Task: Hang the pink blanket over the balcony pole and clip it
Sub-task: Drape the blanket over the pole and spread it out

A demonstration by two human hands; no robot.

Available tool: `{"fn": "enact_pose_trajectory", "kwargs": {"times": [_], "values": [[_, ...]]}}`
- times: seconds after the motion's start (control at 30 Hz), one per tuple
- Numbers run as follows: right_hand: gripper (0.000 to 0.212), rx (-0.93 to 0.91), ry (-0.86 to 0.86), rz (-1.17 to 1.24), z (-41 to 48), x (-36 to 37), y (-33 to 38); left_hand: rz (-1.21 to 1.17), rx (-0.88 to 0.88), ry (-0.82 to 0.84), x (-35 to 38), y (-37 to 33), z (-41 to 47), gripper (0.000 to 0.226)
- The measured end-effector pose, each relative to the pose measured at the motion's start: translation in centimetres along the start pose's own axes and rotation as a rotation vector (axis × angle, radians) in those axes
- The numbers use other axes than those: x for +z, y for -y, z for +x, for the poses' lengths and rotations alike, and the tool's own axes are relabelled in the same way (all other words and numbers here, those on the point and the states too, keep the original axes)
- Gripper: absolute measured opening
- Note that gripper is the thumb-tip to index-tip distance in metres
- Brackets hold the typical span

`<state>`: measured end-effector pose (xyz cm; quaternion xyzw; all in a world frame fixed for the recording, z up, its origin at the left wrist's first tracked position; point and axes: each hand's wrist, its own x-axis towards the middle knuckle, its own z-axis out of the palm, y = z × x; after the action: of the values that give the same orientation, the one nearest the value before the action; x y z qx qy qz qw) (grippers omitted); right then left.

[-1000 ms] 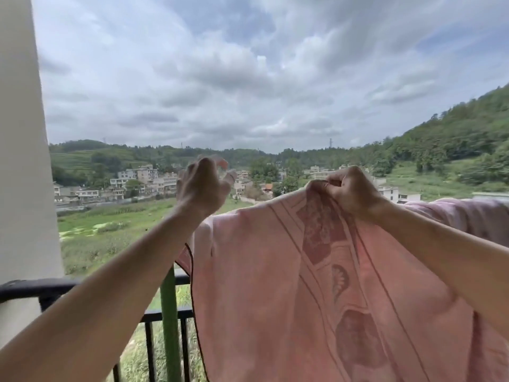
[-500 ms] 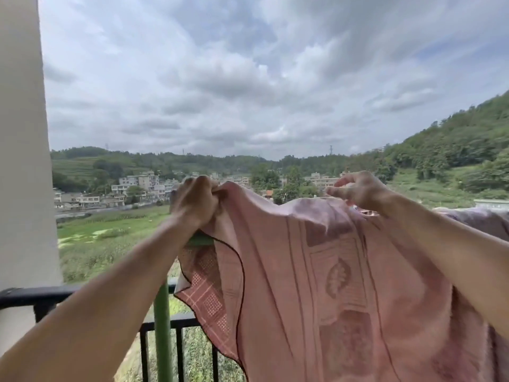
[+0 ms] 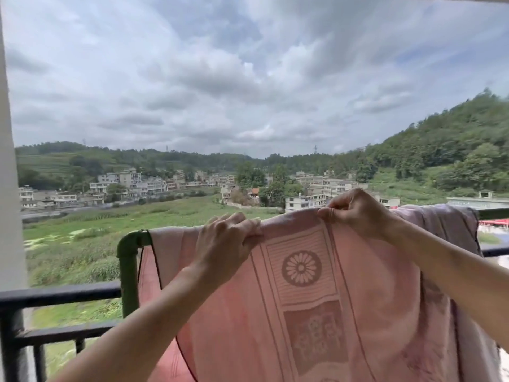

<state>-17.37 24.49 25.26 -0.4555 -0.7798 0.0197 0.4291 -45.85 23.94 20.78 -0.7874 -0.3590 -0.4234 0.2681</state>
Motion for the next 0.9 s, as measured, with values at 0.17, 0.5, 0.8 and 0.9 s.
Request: {"fn": "enact_pose_trajectory", "kwargs": {"times": [0.17, 0.5, 0.8, 0.9], "values": [[0.039, -0.024, -0.207, 0.046, 3.8, 1.1, 2.6, 0.030, -0.114, -0.036, -3.0, 5.2, 2.6, 0.010], [0.070, -0.136, 0.201, -0.085, 5.4, 7.0, 9.8, 0.143, -0.765, 0.203, -7.1, 14.7, 3.1, 0.012], [0.023, -0.112, 0.005, -0.125, 9.0, 11.1, 11.4, 0.063, -0.457, -0.015, -7.2, 8.2, -4.7, 0.059], [0.038, 0.013, -0.204, -0.155, 11.4, 9.7, 10.2, 0.253, -0.458, 0.035, -6.3, 7.6, -7.3, 0.082]]}}
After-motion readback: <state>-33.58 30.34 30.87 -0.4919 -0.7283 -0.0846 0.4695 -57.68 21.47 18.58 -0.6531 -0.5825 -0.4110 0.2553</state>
